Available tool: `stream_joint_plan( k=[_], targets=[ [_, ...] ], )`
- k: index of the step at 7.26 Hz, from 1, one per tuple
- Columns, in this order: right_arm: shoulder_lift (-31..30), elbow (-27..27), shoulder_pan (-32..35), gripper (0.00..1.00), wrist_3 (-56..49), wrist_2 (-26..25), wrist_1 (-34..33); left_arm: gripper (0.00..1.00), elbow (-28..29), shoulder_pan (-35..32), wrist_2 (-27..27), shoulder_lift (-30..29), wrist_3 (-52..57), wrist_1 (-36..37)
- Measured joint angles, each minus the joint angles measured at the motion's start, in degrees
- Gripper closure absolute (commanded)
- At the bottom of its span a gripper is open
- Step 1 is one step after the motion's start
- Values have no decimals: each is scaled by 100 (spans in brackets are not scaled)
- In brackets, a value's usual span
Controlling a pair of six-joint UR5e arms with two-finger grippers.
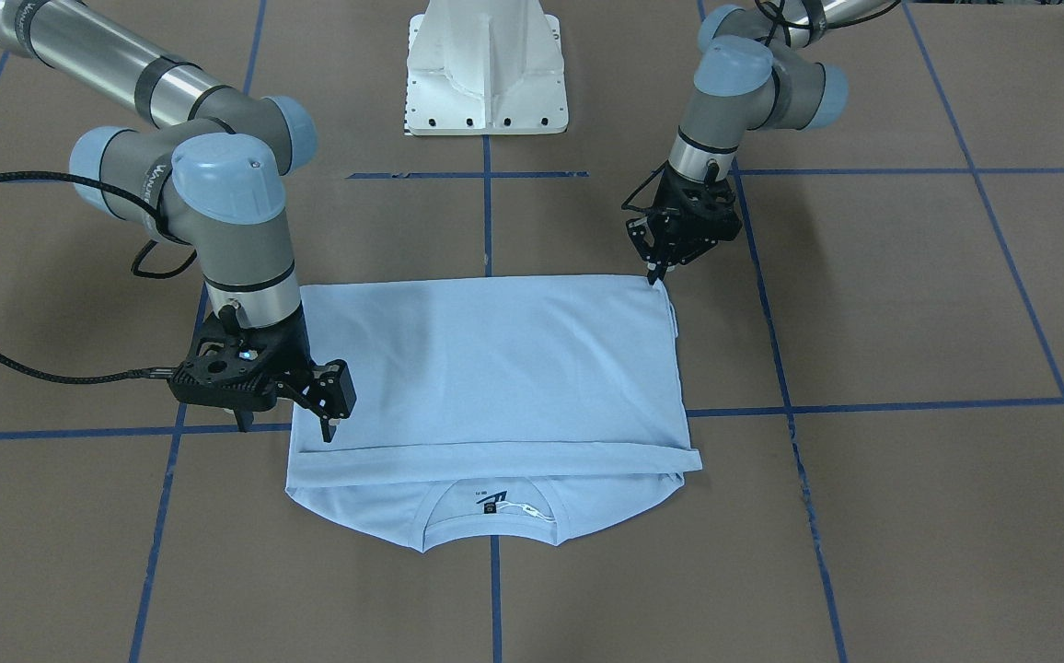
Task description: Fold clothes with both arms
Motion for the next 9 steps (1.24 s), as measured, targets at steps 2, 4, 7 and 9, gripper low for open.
stream_joint_plan(
  k=[2,4,7,9],
  targets=[
    [1,-1,0,0,-1,0,-6,100,20,-320,14,33,483,92],
    [6,-1,0,0,3,2,-7,100,263,-996,9,15,1366,110],
    [22,4,0,0,55,5,-7,100,1537,-2075,-8,-792,2502,43],
    [29,52,0,0,77,1,-7,100,2953,-2585,-18,-1676,2962,-338]
  ],
)
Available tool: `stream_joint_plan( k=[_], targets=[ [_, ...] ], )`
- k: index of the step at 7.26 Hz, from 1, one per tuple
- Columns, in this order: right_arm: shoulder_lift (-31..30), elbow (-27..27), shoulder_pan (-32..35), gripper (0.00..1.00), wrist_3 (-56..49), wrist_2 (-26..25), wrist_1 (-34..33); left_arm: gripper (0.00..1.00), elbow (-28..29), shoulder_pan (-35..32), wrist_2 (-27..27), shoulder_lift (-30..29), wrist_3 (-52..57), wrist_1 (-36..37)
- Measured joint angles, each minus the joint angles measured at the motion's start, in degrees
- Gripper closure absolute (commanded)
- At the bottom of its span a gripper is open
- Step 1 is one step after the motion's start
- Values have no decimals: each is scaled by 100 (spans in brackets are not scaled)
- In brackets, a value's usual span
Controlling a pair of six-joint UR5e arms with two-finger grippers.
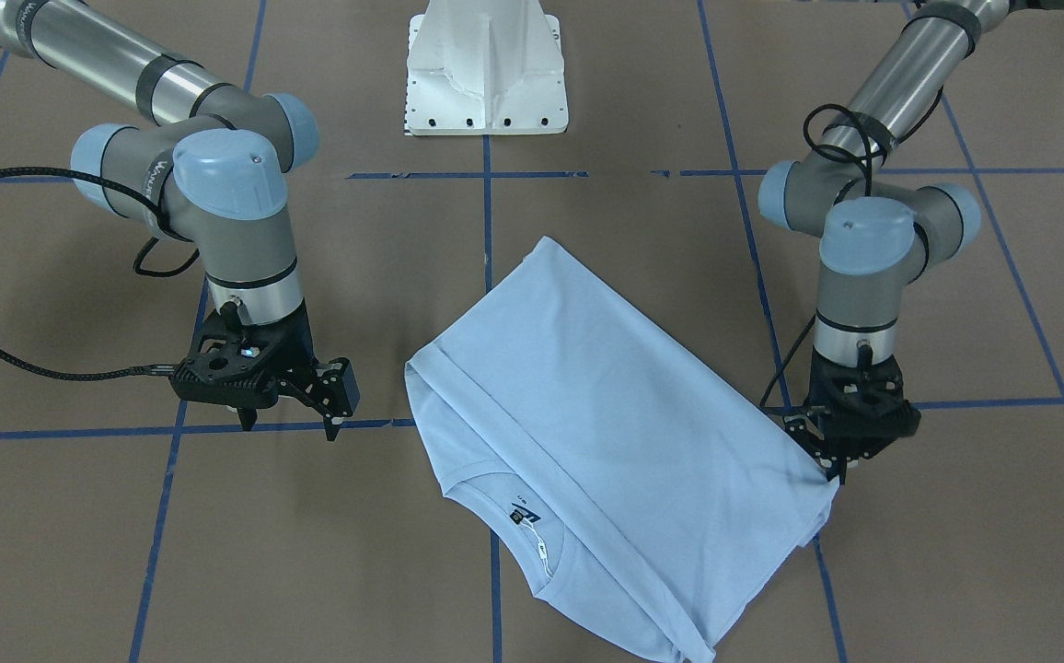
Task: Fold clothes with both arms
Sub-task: 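Move the right gripper onto the shirt near its collar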
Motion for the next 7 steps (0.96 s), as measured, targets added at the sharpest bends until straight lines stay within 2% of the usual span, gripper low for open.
stream_joint_plan(
  k=[1,2,3,5,7],
  targets=[
    [4,37,0,0,6,0,0,100,762,-156,2,-387,170,-357],
    [2,82,0,0,9,-1,0,75,1304,-237,7,-625,298,-671],
    [0,121,-7,0,18,-3,0,1,1556,-278,-4,-725,374,-867],
    [120,107,-50,0,241,-13,-2,0,1535,-341,-222,-665,457,-1327],
    [676,-348,-162,6,963,-29,-22,0,1007,-376,-596,-353,432,-1599]
  ],
)
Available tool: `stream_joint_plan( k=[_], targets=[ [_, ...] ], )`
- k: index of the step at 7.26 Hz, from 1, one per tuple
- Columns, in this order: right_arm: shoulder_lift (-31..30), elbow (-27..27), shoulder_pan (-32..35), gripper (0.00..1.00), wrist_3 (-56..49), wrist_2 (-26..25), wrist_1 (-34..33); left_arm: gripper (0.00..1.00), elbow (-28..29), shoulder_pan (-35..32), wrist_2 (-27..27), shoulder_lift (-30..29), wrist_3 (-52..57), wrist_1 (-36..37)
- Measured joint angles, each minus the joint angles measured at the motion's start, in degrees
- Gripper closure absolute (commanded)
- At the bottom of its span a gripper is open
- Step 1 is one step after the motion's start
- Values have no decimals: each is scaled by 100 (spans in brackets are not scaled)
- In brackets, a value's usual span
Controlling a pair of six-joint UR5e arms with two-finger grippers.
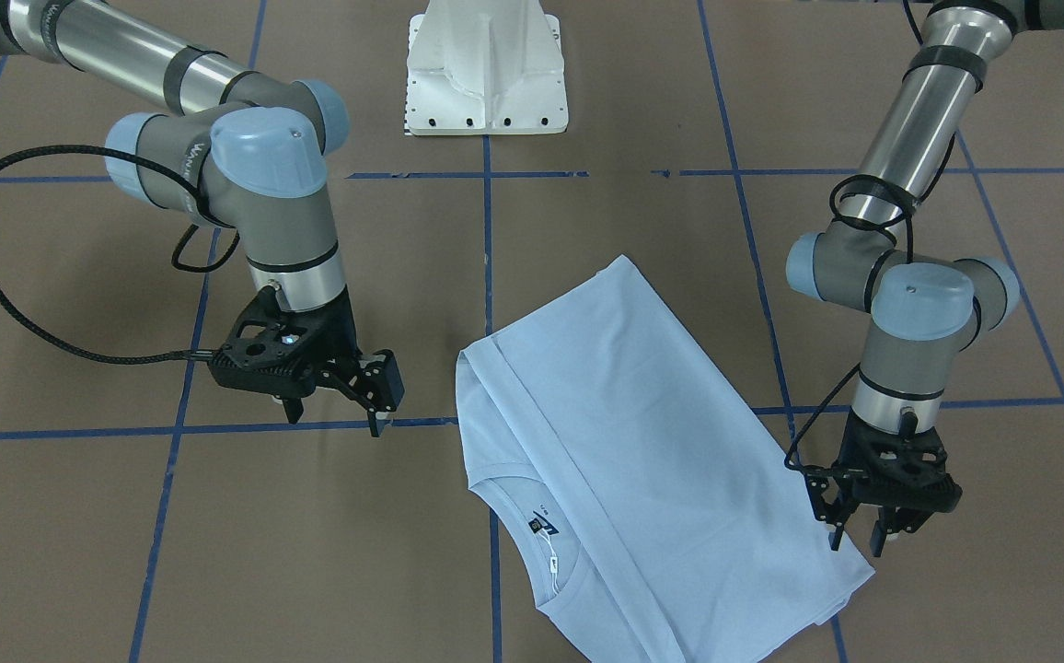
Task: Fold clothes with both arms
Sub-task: 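Move the right gripper onto the shirt near its collar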
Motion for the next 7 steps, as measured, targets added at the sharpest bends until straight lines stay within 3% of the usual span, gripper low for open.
stream_joint_plan(
  k=[2,4,7],
  targets=[
    [642,-736,-257,26,849,-48,0,0,-288,-6,-109,123,-80,-49],
    [962,-1239,-533,37,1492,-80,-5,0,-353,-6,-128,139,-213,-61],
    [992,-1469,-831,39,1756,-98,-20,0,-367,1,-131,140,-253,-64]
  ],
)
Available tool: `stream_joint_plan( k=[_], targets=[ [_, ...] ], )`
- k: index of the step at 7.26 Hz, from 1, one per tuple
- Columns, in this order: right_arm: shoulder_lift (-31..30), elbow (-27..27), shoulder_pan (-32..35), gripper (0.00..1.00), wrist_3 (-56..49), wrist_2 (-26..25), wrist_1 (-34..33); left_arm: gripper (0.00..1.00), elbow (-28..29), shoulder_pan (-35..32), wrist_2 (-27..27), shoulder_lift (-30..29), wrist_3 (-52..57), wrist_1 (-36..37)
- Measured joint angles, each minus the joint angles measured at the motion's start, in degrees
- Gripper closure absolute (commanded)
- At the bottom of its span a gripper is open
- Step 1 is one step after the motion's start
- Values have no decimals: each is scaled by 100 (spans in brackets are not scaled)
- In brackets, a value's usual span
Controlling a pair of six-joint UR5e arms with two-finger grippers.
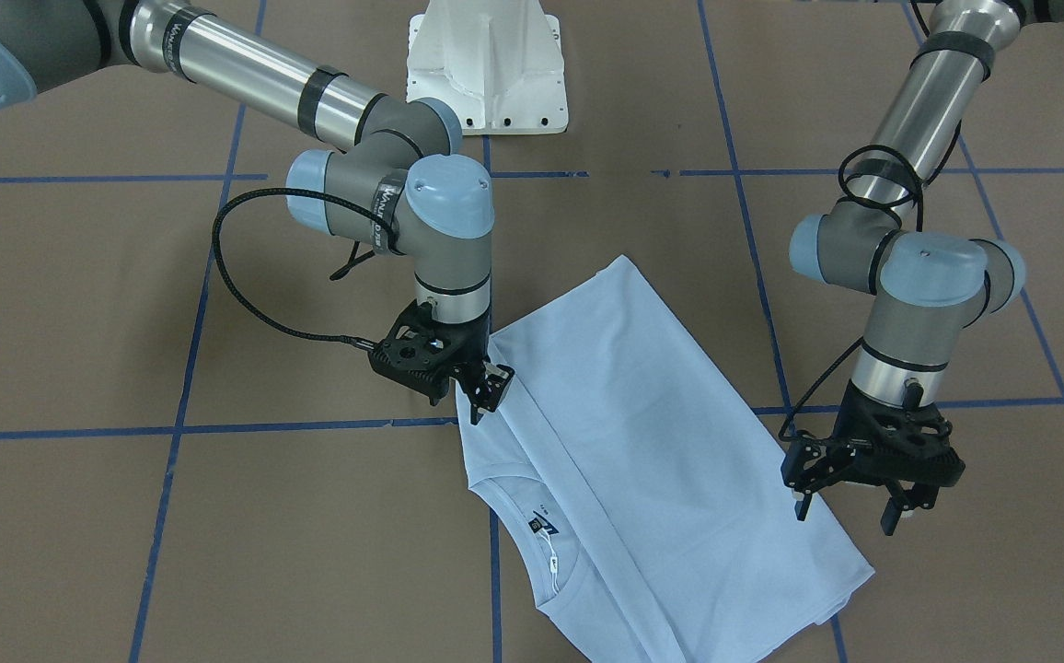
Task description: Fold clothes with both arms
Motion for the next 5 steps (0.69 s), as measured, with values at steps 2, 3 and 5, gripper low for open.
stream_joint_plan(
  k=[2,3,5],
  targets=[
    [-7,-81,-129,39,-14,-65,-8,0,0,0,0,8,-2,0],
    [-6,-113,-168,39,-22,-110,-9,0,0,1,0,14,0,0],
    [-1,-175,-233,39,-25,-249,-10,0,-1,4,0,29,1,0]
  ],
)
